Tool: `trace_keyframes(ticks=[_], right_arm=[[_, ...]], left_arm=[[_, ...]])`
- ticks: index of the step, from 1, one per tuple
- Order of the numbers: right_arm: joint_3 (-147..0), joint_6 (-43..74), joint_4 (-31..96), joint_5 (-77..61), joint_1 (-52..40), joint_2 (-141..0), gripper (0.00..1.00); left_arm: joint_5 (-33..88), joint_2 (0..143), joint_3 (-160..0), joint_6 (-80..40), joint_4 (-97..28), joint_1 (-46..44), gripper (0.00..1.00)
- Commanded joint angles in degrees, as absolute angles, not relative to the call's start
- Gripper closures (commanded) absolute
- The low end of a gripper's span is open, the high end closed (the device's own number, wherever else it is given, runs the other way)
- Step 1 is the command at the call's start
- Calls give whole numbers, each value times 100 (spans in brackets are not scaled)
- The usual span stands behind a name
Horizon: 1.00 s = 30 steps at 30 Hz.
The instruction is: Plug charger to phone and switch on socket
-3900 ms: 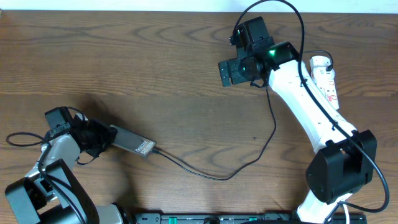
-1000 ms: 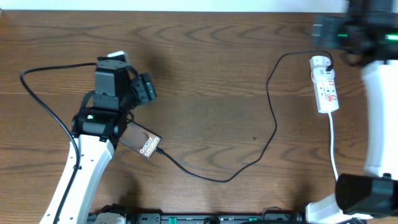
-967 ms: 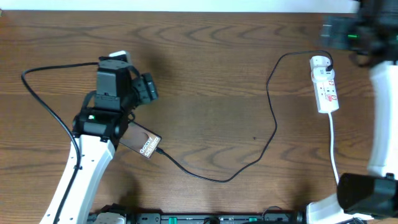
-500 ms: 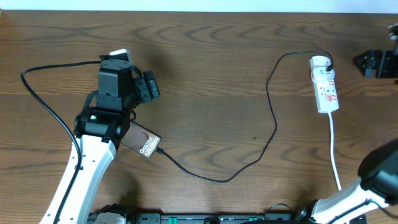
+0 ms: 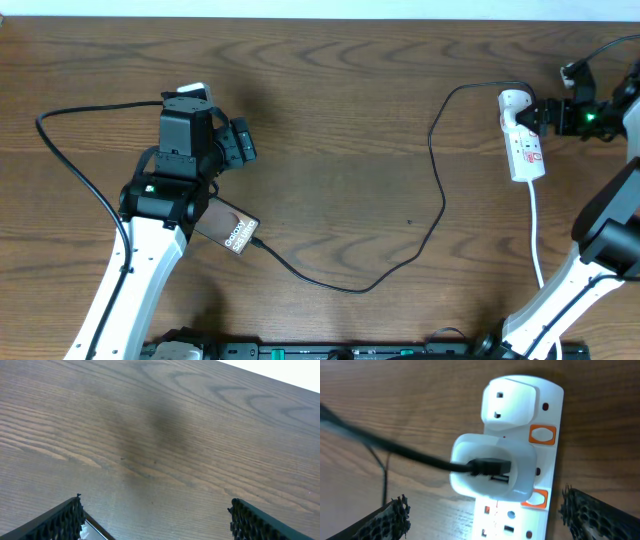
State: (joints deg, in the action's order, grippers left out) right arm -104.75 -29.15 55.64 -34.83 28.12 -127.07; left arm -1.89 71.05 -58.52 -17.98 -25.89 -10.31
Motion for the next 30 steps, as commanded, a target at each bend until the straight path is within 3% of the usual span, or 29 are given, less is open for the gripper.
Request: trace_keyframes(ticks=[1, 11, 30], right_arm=[[-10447, -2447, 5446, -3100, 2637, -12752, 1], [-10444, -1470, 5181, -2292, 2279, -12752, 1], [-10169, -1116, 5218, -2285, 2141, -12752, 1]], left_arm=[[-285, 7118, -5937, -1785, -2628, -1048, 10], [-285, 7124, -5937, -1785, -2718, -1048, 10], [-283, 7299, -5937, -1785, -2718, -1048, 10]])
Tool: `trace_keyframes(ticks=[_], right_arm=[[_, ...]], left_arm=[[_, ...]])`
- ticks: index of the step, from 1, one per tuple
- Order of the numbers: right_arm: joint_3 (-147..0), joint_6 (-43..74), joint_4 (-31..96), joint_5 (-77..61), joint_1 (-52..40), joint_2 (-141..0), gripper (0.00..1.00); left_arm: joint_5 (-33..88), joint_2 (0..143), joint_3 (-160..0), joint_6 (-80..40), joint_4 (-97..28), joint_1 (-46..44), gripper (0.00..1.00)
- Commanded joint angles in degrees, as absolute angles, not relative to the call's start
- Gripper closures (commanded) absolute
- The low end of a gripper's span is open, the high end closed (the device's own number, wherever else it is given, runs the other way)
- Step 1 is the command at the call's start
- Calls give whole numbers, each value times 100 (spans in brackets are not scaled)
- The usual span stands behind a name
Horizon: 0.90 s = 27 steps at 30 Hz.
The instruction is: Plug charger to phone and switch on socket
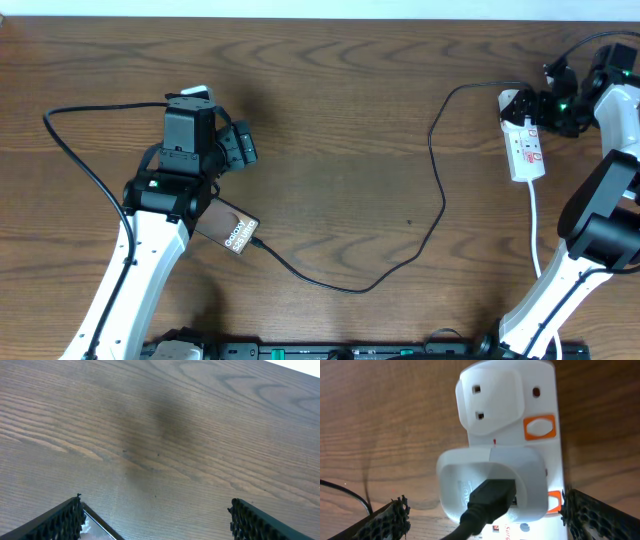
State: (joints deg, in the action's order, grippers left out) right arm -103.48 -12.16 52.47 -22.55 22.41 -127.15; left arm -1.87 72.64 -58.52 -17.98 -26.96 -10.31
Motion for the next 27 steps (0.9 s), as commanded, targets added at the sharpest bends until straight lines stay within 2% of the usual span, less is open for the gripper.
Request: trace_keyframes(ticks=[1, 10, 27], right_arm=[[-10119, -1116, 5194, -2285, 2123, -12752, 1], [-9679, -1004, 4836, -2477, 1990, -12752, 1], [-9677, -816, 4998, -3000, 1940, -12752, 1]], left_arm=[[-283, 7299, -5937, -1785, -2718, -1048, 10], [-283, 7299, -5937, -1785, -2718, -1048, 10], [-283, 7299, -5937, -1785, -2716, -1048, 10]])
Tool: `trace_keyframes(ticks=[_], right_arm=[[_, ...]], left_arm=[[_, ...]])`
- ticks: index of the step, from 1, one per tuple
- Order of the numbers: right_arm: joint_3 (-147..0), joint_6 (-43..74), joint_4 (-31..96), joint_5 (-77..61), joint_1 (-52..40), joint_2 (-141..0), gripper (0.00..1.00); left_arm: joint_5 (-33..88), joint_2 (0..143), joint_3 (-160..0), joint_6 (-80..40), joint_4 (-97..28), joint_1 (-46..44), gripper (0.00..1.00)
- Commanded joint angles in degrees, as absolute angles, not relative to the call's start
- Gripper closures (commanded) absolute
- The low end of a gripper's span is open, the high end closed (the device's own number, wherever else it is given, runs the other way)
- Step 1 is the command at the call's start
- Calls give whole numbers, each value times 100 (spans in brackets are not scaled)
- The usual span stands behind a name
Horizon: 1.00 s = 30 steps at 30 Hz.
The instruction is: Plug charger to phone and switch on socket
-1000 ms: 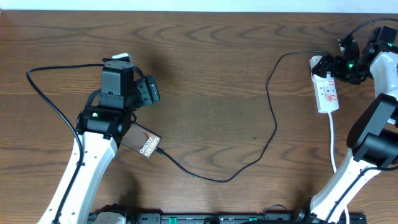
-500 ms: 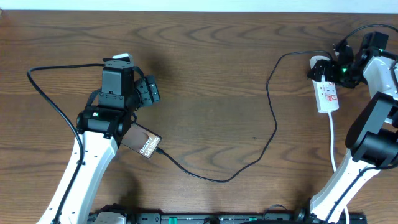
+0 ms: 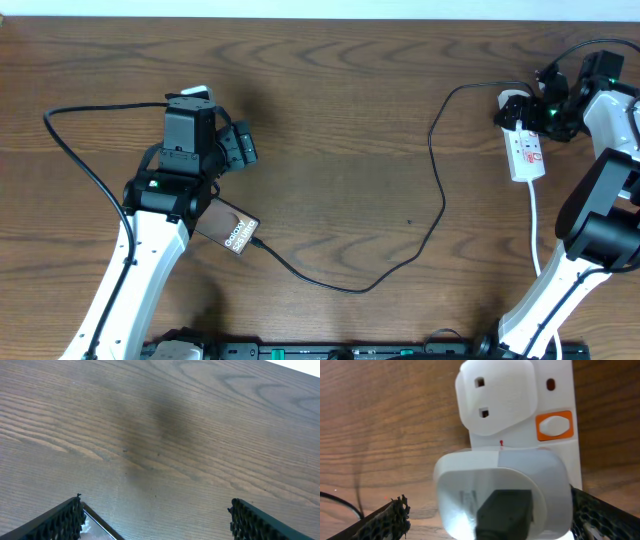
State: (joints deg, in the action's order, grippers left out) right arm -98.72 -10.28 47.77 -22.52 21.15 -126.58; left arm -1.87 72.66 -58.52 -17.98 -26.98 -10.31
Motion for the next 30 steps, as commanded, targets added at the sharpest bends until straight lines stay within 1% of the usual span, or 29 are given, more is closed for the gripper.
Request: trace_keyframes(ticks=[1, 13, 23, 30], right_arm=[[-9677, -814, 5019, -3050, 1940, -12752, 1], [-9585, -814, 5146, -3170, 1938, -12752, 1], [-9026, -729, 4906, -3210, 1938, -12752, 1], [-8914, -727, 4947, -3277, 1938, -12752, 1]], left_arm=[[-283, 7299, -5937, -1785, -2716, -1048, 10], [-283, 7299, -5937, -1785, -2718, -1048, 10], [-283, 7299, -5937, -1785, -2716, -1048, 10], [-283, 7299, -5937, -1785, -2718, -1048, 10]])
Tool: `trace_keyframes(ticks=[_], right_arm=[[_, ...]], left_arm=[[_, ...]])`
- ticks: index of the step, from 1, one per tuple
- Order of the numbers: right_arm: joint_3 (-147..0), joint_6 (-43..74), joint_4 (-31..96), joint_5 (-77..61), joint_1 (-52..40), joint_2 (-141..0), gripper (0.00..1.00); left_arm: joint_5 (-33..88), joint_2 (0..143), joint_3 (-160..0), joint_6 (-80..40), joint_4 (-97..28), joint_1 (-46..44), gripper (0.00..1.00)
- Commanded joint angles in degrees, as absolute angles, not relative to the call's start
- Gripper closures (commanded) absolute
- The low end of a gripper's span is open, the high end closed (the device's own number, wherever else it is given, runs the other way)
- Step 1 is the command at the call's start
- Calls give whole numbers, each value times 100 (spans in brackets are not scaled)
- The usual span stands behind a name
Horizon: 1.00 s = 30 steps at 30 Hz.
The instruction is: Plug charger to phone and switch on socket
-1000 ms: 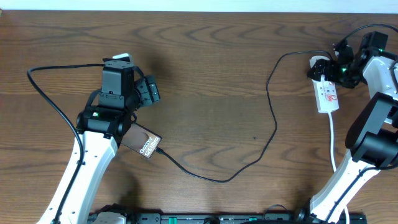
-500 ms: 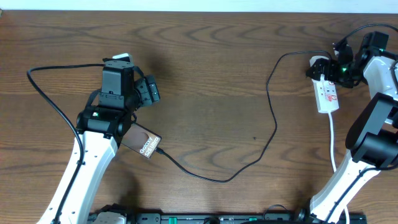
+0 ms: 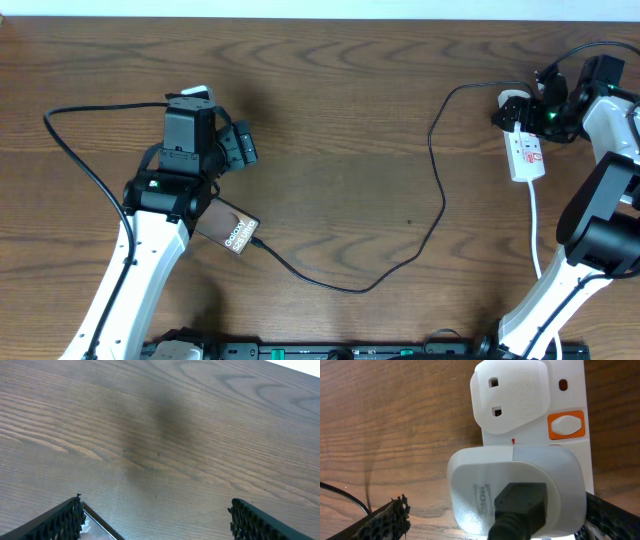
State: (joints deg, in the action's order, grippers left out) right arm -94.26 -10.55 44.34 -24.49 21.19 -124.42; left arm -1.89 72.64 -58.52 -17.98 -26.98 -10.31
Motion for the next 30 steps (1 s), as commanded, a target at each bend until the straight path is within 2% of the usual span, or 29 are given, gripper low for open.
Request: trace_keyframes(ticks=[1, 30], right_arm=[[-8914, -720, 4952, -3280, 1938, -12752, 1], [-8619, -62, 4550, -3148, 1452, -12752, 1]], left_arm=[[-283, 7299, -5937, -1787, -2718, -1048, 9], [-285, 7299, -5937, -1782, -2821, -1048, 9]])
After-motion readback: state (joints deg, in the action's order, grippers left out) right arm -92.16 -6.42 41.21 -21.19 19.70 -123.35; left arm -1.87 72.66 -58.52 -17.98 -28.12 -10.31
